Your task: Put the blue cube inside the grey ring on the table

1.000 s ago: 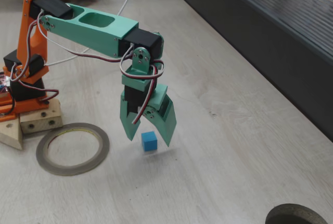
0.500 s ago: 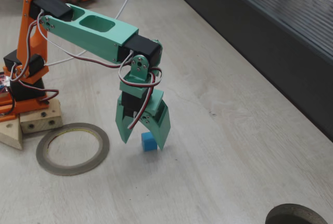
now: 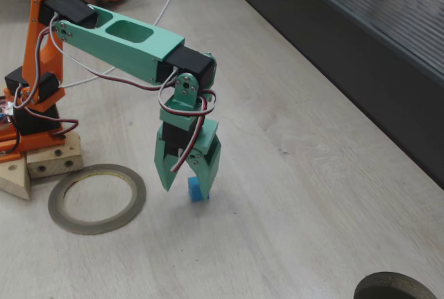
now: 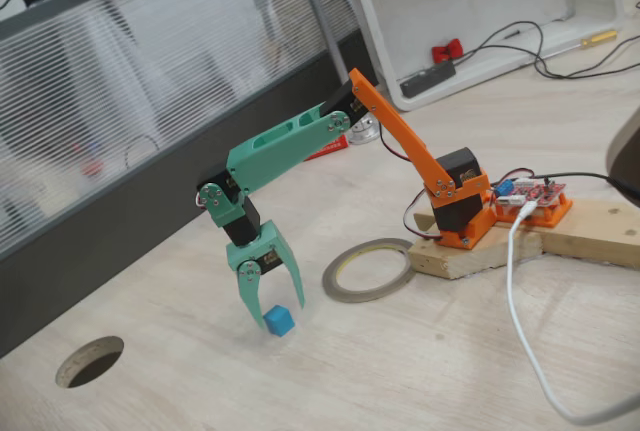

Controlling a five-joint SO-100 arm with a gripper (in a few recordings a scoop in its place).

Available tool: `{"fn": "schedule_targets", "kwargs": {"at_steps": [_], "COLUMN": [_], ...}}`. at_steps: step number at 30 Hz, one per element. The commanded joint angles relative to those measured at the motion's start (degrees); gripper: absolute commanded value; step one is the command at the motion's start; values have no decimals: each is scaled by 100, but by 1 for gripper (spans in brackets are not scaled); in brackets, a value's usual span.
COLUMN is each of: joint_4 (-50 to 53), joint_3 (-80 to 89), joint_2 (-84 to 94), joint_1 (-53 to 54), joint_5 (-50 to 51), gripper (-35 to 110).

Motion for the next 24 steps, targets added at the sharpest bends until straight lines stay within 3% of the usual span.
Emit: {"fn": "schedule_targets", "kwargs": {"at_steps": [1, 24], "joint_4": [0, -9], "joint_3": [70, 9], "joint_2": [79, -598], "joint_1": [53, 44], "joint_5": [88, 97], "gripper": [35, 35]}}
